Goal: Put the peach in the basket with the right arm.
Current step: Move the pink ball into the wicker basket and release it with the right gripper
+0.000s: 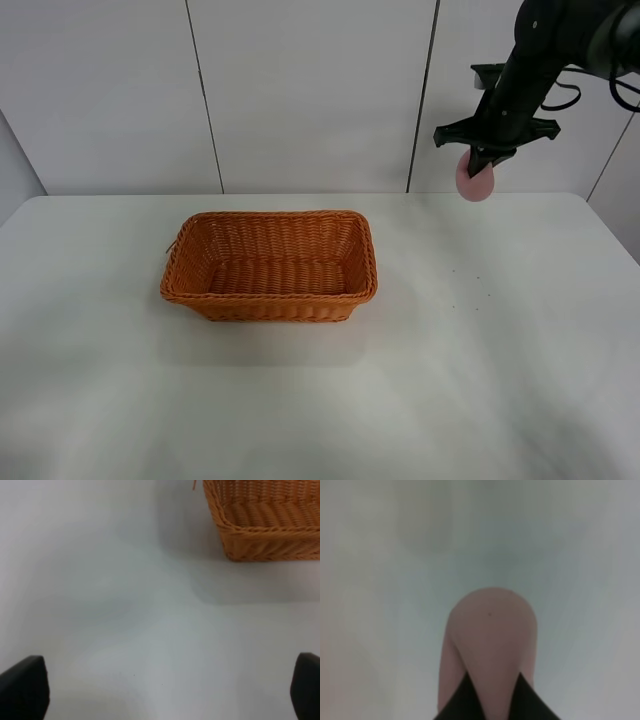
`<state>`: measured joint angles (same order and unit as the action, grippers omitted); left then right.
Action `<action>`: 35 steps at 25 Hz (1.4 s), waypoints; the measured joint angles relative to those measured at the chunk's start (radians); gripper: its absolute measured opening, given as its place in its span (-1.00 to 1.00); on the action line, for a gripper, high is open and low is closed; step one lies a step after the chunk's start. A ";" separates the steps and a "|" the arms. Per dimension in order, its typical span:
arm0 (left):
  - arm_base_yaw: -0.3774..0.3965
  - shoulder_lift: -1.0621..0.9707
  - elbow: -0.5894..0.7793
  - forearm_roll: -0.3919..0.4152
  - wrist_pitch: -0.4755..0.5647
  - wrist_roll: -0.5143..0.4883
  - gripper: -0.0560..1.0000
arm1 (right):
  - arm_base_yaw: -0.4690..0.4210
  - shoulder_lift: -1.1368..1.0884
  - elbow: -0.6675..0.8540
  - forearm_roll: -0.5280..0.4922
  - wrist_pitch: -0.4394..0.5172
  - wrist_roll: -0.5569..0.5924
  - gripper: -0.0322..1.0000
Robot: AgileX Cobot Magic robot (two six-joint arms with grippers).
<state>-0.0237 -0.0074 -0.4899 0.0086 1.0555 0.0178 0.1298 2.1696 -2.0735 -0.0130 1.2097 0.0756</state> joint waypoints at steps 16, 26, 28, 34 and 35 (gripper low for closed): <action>0.000 0.000 0.000 0.000 0.000 0.000 0.99 | 0.255 -0.002 -0.024 0.013 0.010 -0.002 -0.95; 0.000 0.000 0.000 0.000 0.000 0.000 0.99 | 0.521 0.036 -0.025 -0.009 -0.064 -0.002 -0.95; 0.000 0.000 0.000 0.000 0.000 0.000 0.99 | 0.545 0.072 -0.025 -0.015 -0.101 -0.002 -0.95; 0.000 0.000 0.000 0.000 0.000 0.000 0.99 | 0.557 0.192 -0.025 -0.015 -0.233 -0.002 -0.94; 0.000 0.000 0.000 0.000 0.000 0.000 0.99 | 0.557 0.206 -0.025 -0.014 -0.239 -0.001 -0.91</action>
<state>-0.0237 -0.0074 -0.4899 0.0086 1.0555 0.0178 0.6868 2.3758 -2.0984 -0.0268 0.9708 0.0747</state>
